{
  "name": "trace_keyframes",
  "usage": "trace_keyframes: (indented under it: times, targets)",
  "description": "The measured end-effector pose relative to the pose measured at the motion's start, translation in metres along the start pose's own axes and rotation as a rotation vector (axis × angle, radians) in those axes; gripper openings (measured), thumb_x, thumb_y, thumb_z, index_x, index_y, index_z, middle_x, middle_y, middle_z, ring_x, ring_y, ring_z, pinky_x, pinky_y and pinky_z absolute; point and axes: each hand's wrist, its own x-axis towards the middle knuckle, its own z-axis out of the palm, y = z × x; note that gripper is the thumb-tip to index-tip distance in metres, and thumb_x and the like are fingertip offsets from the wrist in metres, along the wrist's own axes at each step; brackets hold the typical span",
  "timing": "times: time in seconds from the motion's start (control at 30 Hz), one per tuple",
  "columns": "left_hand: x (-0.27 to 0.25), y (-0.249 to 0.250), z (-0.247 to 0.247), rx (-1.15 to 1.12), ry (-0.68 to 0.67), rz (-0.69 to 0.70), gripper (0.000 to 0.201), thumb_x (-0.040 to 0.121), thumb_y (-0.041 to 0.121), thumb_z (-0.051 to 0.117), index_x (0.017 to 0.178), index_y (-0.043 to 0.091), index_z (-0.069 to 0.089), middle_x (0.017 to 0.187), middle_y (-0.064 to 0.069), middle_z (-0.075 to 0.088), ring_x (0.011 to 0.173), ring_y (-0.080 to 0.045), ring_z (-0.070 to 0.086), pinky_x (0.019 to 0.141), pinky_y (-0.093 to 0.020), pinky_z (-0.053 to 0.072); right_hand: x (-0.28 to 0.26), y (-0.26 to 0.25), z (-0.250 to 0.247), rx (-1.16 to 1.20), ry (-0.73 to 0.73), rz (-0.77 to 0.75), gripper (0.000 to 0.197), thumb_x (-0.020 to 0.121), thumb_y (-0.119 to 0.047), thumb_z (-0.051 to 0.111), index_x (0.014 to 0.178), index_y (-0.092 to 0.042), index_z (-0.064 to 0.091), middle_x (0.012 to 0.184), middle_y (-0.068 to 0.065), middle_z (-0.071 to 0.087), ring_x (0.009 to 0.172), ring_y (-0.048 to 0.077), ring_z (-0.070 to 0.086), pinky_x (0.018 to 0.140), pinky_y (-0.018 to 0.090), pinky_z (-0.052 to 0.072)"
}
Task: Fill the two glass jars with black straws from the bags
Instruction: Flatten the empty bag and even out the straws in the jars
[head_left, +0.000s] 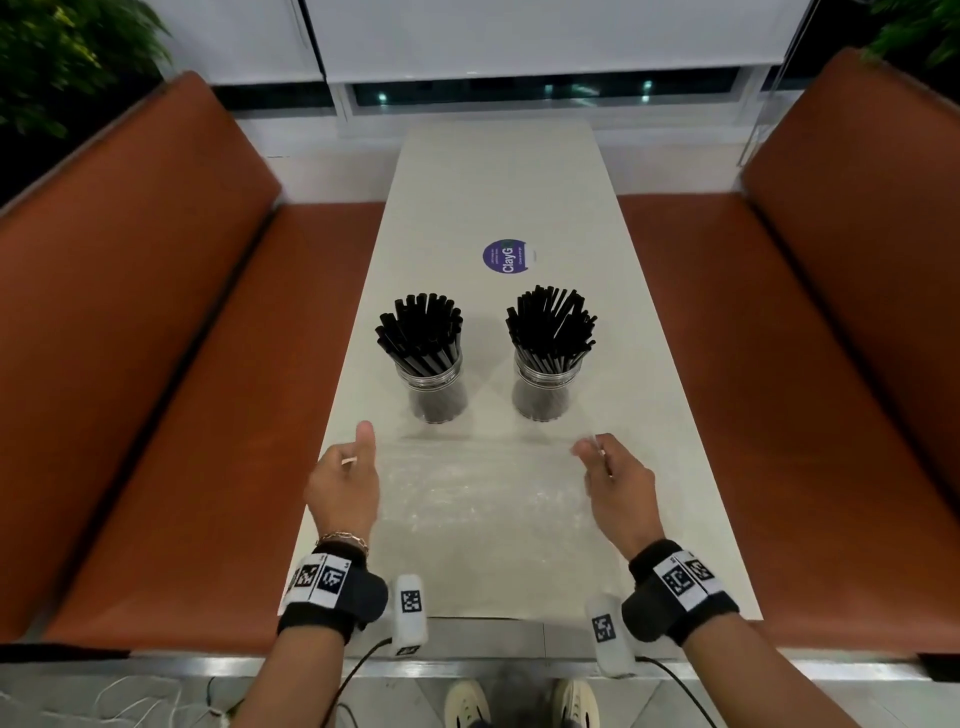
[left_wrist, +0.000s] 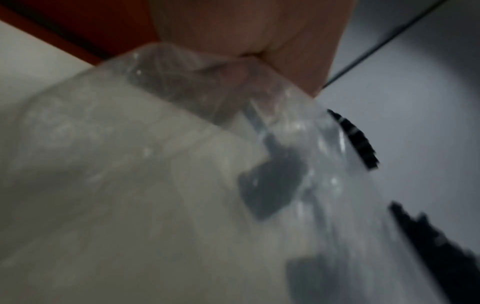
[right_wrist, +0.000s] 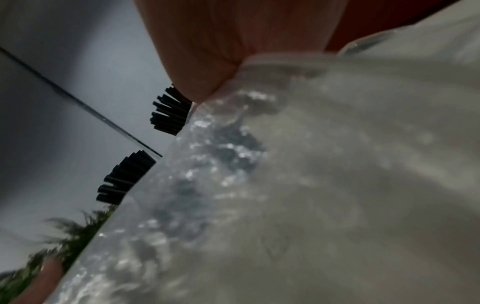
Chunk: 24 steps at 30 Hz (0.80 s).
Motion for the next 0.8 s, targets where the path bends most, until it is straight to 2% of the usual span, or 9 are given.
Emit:
trace_keyframes:
  times: [0.07, 0.17, 0.27, 0.37, 0.47, 0.53, 0.63, 0.73, 0.8]
  targets:
    - [0.004, 0.000, -0.007, -0.081, -0.161, -0.219, 0.060, 0.094, 0.077, 0.054, 0.088, 0.020, 0.074, 0.074, -0.001, 0.066, 0.061, -0.018, 0.053, 0.061, -0.031, 0.048, 0.001, 0.005, -0.002, 0.039, 0.023, 0.048, 0.021, 0.108, -0.034, 0.056, 0.098, -0.022, 0.070, 0.068, 0.000, 0.060, 0.060, 0.019, 0.050, 0.057, 0.027, 0.044]
    - [0.007, -0.010, -0.016, -0.250, -0.427, -0.322, 0.030, 0.101, 0.039, 0.070, 0.111, 0.011, 0.077, 0.097, -0.008, 0.075, 0.067, -0.017, 0.065, 0.062, -0.029, 0.054, 0.001, 0.009, -0.006, 0.093, 0.019, 0.117, 0.021, 0.108, -0.035, 0.056, 0.099, -0.022, 0.069, 0.068, 0.005, 0.059, 0.058, 0.019, 0.051, 0.051, 0.027, 0.045]
    - [0.006, -0.019, -0.012, -0.051, -0.297, 0.010, 0.012, 0.107, 0.026, 0.063, 0.107, 0.019, 0.073, 0.098, -0.013, 0.077, 0.048, -0.017, 0.059, 0.045, -0.025, 0.049, 0.001, 0.011, -0.005, 0.081, 0.003, 0.125, 0.023, 0.109, -0.036, 0.054, 0.100, -0.021, 0.069, 0.068, 0.008, 0.060, 0.056, 0.018, 0.052, 0.042, 0.025, 0.044]
    - [0.008, -0.030, -0.005, 0.351, -0.094, 0.310, 0.032, 0.109, 0.044, 0.045, 0.111, 0.027, 0.072, 0.100, -0.007, 0.080, 0.080, -0.030, 0.073, 0.068, -0.032, 0.051, 0.004, 0.014, 0.001, 0.077, 0.053, 0.110, 0.024, 0.108, -0.039, 0.054, 0.097, -0.024, 0.069, 0.066, 0.005, 0.063, 0.058, 0.021, 0.056, 0.055, 0.028, 0.047]
    - [0.004, -0.036, -0.009, 0.264, -0.235, -0.004, 0.055, 0.103, 0.071, 0.039, 0.108, 0.024, 0.068, 0.090, -0.005, 0.077, 0.081, -0.029, 0.074, 0.069, -0.034, 0.055, 0.007, 0.015, 0.002, 0.087, 0.092, 0.126, 0.026, 0.109, -0.041, 0.053, 0.101, -0.022, 0.069, 0.068, 0.006, 0.063, 0.059, 0.023, 0.056, 0.053, 0.028, 0.048]
    - [-0.004, -0.043, -0.014, 0.150, -0.412, -0.144, 0.042, 0.106, 0.052, 0.055, 0.106, 0.014, 0.073, 0.086, -0.008, 0.077, 0.066, -0.024, 0.070, 0.063, -0.035, 0.059, 0.008, 0.015, 0.000, 0.087, 0.097, 0.140, 0.028, 0.109, -0.042, 0.053, 0.103, -0.019, 0.069, 0.069, 0.008, 0.062, 0.055, 0.022, 0.053, 0.040, 0.024, 0.045]
    - [-0.010, -0.063, -0.022, 0.222, -0.343, 0.021, 0.020, 0.108, 0.030, 0.057, 0.103, 0.020, 0.074, 0.078, -0.005, 0.075, 0.047, -0.020, 0.059, 0.046, -0.027, 0.048, 0.011, 0.015, 0.003, 0.074, 0.048, 0.144, 0.029, 0.108, -0.042, 0.054, 0.102, -0.017, 0.068, 0.069, 0.012, 0.062, 0.054, 0.022, 0.052, 0.033, 0.022, 0.042]
    - [-0.010, -0.074, -0.021, 0.414, -0.185, 0.146, 0.027, 0.106, 0.048, 0.053, 0.106, 0.027, 0.069, 0.088, -0.004, 0.078, 0.077, -0.029, 0.073, 0.068, -0.036, 0.056, 0.014, 0.016, 0.010, 0.051, 0.019, 0.135, 0.028, 0.108, -0.043, 0.054, 0.103, -0.020, 0.068, 0.067, 0.009, 0.064, 0.056, 0.022, 0.056, 0.041, 0.027, 0.048]
    - [-0.014, -0.069, -0.022, 0.452, -0.248, 0.022, 0.035, 0.099, 0.067, 0.053, 0.101, 0.034, 0.062, 0.085, -0.002, 0.076, 0.079, -0.027, 0.074, 0.066, -0.033, 0.055, 0.019, 0.016, 0.013, 0.046, 0.036, 0.135, 0.028, 0.109, -0.043, 0.053, 0.105, -0.019, 0.068, 0.067, 0.008, 0.066, 0.057, 0.022, 0.058, 0.047, 0.029, 0.050]
